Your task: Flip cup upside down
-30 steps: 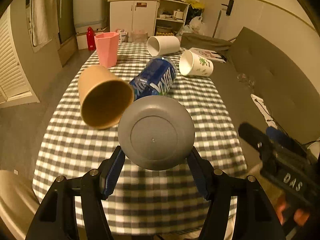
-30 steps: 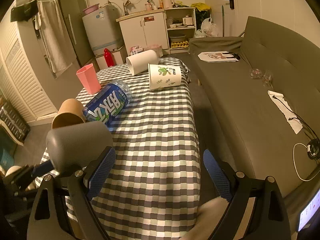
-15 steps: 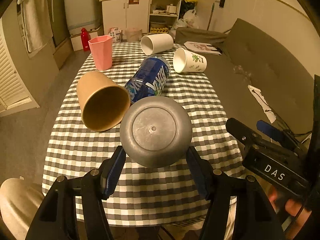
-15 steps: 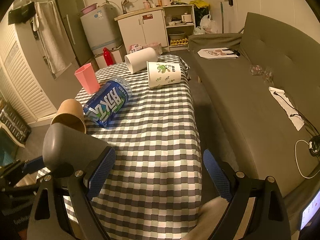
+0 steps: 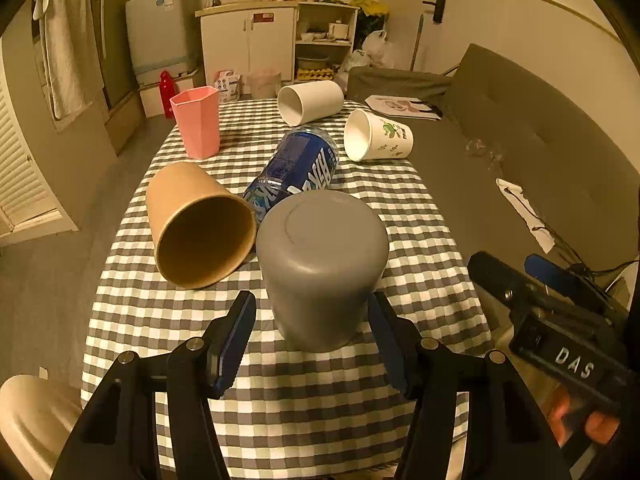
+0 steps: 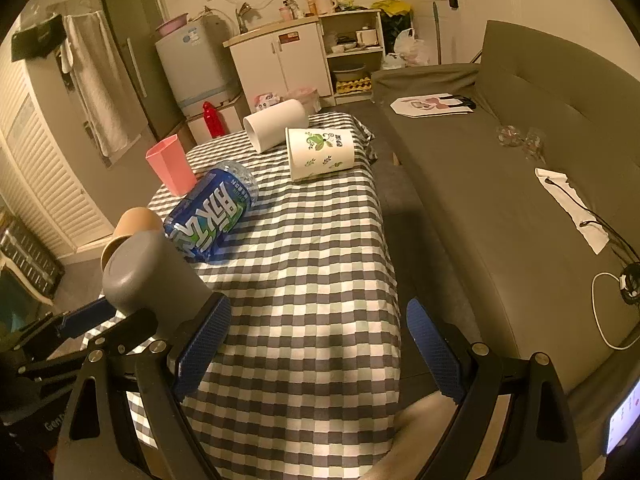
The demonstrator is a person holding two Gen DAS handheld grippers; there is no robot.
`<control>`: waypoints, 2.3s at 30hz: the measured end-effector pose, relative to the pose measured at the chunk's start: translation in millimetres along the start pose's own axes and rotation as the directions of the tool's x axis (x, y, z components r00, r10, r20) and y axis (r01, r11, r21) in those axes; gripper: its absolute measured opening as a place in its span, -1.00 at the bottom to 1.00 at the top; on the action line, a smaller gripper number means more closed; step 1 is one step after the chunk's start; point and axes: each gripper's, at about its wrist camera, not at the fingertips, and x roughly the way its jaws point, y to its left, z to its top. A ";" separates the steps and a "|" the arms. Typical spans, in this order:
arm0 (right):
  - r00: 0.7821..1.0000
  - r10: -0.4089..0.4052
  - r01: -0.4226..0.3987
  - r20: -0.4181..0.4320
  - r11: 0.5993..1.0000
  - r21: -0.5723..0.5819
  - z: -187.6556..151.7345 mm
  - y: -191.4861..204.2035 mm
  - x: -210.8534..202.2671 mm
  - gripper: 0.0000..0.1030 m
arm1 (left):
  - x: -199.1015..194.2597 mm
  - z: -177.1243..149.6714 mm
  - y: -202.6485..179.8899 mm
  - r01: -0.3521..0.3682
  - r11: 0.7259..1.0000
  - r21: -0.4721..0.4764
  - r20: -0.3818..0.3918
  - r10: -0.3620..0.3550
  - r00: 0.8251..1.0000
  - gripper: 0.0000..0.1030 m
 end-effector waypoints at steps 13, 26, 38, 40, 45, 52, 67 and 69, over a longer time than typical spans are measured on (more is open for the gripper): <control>0.988 0.007 0.001 0.152 0.998 -0.057 -2.6 16.1 -41.1 0.74 | -57.8 -6.6 25.7 -0.002 0.999 -0.033 0.171 0.008 0.985 0.20; 0.984 0.024 0.012 0.176 0.979 -0.204 -29.4 63.6 -48.2 0.99 | -62.3 -42.6 76.5 -0.111 0.986 -0.122 0.247 0.138 0.959 0.65; 0.989 -0.003 0.044 0.149 0.960 -0.277 -38.1 79.4 -36.7 0.99 | -63.7 -47.7 84.9 -0.128 0.979 -0.158 0.264 0.167 0.950 0.81; 0.989 -0.004 0.046 0.149 0.959 -0.278 -38.8 79.3 -36.8 0.99 | -63.7 -47.6 84.9 -0.127 0.979 -0.160 0.266 0.166 0.950 0.81; 0.989 -0.006 0.047 0.150 0.961 -0.274 -38.2 78.2 -37.1 0.99 | -65.1 -48.4 85.4 -0.124 0.979 -0.160 0.274 0.165 0.948 0.81; 0.989 -0.005 0.047 0.150 0.960 -0.276 -38.4 78.0 -37.3 0.99 | -63.3 -47.2 84.4 -0.129 0.979 -0.159 0.257 0.167 0.952 0.82; 0.989 -0.016 0.057 0.150 0.960 -0.274 -38.5 77.5 -36.5 0.99 | -63.2 -46.3 87.6 -0.141 0.972 -0.187 0.252 0.186 0.949 0.83; 0.989 -0.015 0.056 0.150 0.960 -0.275 -38.6 77.8 -36.4 0.99 | -63.5 -46.3 87.4 -0.142 0.972 -0.186 0.252 0.187 0.950 0.83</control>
